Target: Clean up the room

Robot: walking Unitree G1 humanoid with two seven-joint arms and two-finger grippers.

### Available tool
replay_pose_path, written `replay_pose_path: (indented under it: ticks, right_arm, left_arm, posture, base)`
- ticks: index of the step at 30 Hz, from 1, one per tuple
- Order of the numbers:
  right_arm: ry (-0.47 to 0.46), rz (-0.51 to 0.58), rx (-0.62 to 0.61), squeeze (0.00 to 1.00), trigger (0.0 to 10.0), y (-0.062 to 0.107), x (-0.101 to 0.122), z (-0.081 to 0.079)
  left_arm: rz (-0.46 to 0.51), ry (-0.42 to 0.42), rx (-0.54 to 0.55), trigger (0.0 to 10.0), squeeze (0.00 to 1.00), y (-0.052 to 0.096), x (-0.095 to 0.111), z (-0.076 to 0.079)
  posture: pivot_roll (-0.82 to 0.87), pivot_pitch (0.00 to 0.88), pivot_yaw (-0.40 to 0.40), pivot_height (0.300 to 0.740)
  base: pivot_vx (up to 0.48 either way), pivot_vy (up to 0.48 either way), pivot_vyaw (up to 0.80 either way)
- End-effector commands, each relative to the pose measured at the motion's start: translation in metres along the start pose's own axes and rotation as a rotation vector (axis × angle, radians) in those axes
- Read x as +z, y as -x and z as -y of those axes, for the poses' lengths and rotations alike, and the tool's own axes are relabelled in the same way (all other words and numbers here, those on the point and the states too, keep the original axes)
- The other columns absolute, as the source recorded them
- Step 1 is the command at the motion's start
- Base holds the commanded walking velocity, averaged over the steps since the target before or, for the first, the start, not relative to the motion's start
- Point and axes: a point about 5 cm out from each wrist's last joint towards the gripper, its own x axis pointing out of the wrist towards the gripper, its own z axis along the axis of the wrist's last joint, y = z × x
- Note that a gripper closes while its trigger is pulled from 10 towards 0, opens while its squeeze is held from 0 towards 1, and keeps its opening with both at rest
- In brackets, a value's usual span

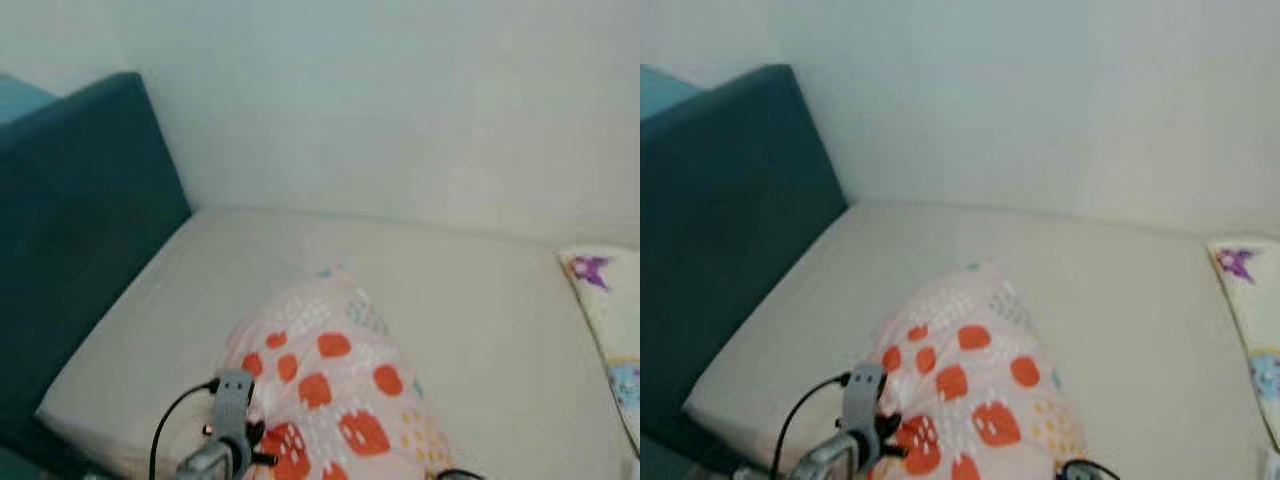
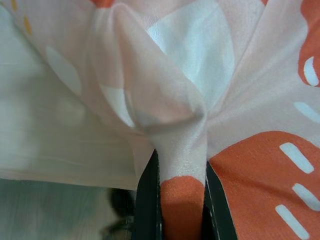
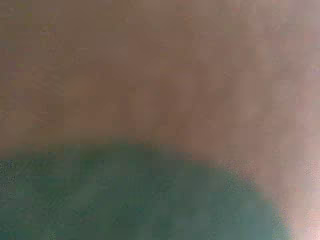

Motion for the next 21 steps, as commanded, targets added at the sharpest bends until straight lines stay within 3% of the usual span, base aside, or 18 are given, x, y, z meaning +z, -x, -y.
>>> replay_pose_path:
  ticks: [1, 7, 16, 21]
  right_arm:
    - [-0.007, 0.010, 0.016, 0.00, 10.0, -0.0009, 0.0006, -0.0056]
    - [0.019, 0.008, 0.031, 0.00, 10.0, -0.0012, 0.0017, -0.0073]
    - [0.011, 0.011, 0.038, 0.00, 10.0, -0.0014, 0.0018, -0.0088]
    - [-0.029, 0.009, 0.023, 0.00, 10.0, -0.0014, 0.0007, -0.0082]
  left_arm:
    - [-0.014, -0.017, 0.024, 10.0, 0.00, 0.0024, -0.0020, -0.0092]
    - [-0.003, -0.022, 0.005, 10.0, 0.00, 0.0006, 0.0031, -0.0059]
    - [-0.016, -0.037, -0.014, 10.0, 0.00, -0.0002, 0.0007, -0.0008]
    - [-0.036, -0.048, -0.013, 10.0, 0.00, 0.0005, -0.0035, -0.0007]
  posture:
    - [-0.14, 0.000, 0.050, 0.740]
    - [-0.14, 0.000, 0.054, 0.740]
    - [-0.14, 0.000, 0.055, 0.740]
    - [-0.14, 0.000, 0.055, 0.740]
  base:
    - [0.300, 0.000, 0.00]
    - [0.271, 0.000, 0.67]
    - [0.000, 0.000, 0.80]
    - [0.000, 0.000, 0.16]
